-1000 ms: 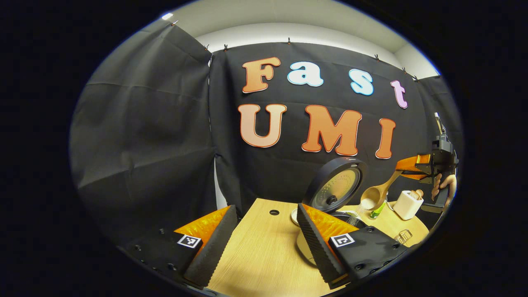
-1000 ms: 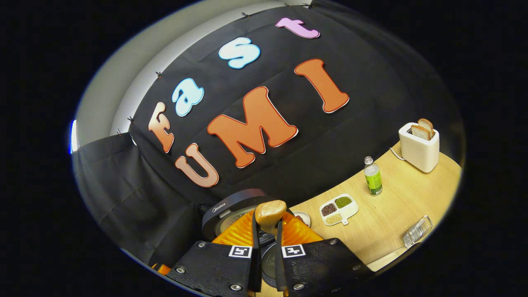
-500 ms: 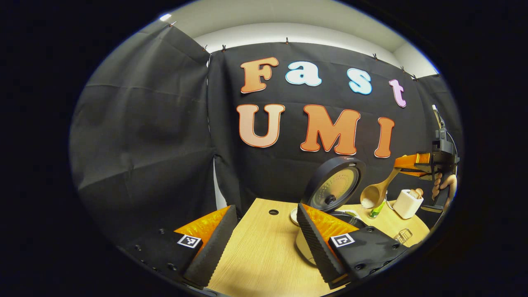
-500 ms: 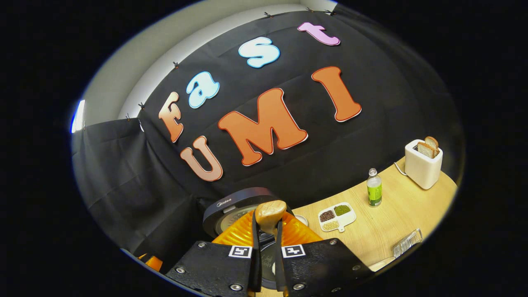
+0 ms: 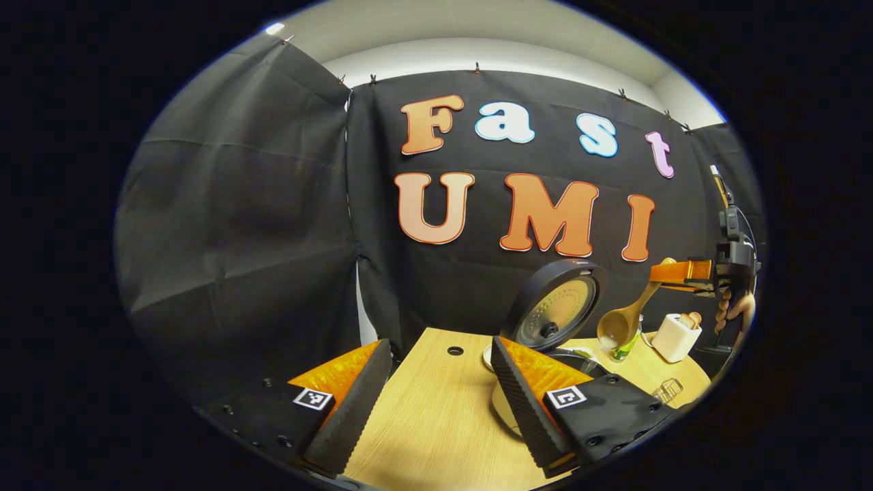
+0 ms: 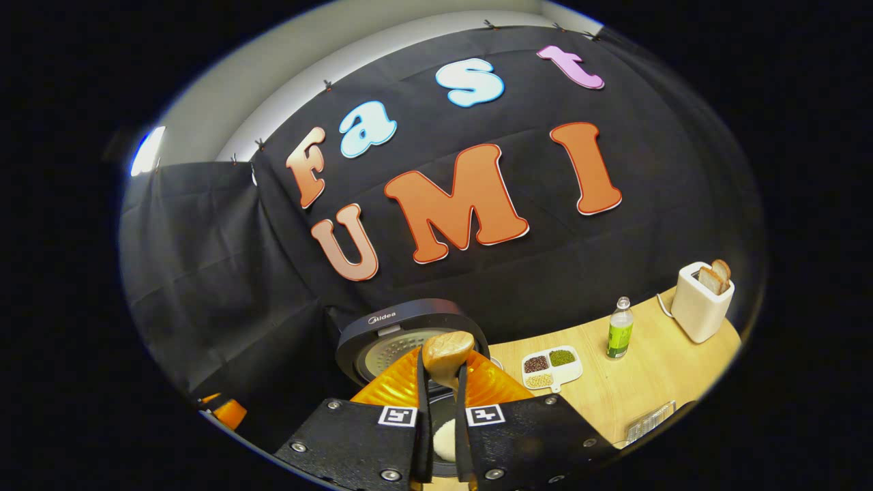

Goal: Close the left gripper, press the button to open the rice cooker; take a wooden spoon from the chopstick holder with the right hand, scoop a spoonful of rice and pour it into the rice cooker, then put the wooden spoon back into the chopstick holder.

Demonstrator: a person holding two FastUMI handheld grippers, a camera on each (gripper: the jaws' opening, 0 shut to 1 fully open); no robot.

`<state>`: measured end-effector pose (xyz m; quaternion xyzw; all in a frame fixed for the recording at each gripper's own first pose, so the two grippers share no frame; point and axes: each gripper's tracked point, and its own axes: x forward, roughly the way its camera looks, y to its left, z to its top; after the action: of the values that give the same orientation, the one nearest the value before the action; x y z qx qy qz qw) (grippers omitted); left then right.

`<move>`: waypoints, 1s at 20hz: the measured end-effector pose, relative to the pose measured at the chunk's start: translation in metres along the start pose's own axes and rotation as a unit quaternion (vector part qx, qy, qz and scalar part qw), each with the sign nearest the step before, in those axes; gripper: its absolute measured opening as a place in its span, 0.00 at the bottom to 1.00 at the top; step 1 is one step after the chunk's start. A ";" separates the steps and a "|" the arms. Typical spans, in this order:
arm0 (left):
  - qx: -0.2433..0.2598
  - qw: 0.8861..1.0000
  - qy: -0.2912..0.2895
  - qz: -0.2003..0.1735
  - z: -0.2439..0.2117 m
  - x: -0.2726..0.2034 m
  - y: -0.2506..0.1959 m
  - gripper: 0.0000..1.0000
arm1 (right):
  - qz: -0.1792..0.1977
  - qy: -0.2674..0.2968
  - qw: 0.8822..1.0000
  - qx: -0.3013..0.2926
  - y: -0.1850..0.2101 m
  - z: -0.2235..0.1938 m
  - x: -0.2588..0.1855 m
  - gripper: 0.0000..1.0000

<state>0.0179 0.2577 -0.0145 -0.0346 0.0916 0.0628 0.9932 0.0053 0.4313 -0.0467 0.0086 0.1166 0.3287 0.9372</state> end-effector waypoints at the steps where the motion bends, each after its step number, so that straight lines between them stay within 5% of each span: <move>1: 0.000 1.000 0.000 0.001 0.000 -0.001 0.001 0.95 | 0.002 0.005 1.000 -0.011 0.001 -0.004 0.002 0.12; 12: 0.005 1.000 0.005 0.014 0.000 -0.004 0.016 0.95 | 0.022 0.034 0.984 -0.172 0.021 -0.048 0.001 0.12; 16: 0.005 1.000 0.001 0.015 0.002 -0.009 0.018 0.95 | 0.031 0.038 0.986 -0.157 0.026 -0.054 -0.002 0.12; 20: -0.004 1.000 0.000 0.012 0.004 -0.015 0.016 0.98 | 0.041 0.034 0.996 -0.074 0.021 -0.045 -0.014 0.12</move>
<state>0.0018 0.2719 -0.0090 -0.0376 0.0915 0.0751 0.9923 -0.0280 0.4367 -0.0851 -0.0671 0.1234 0.3745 0.9165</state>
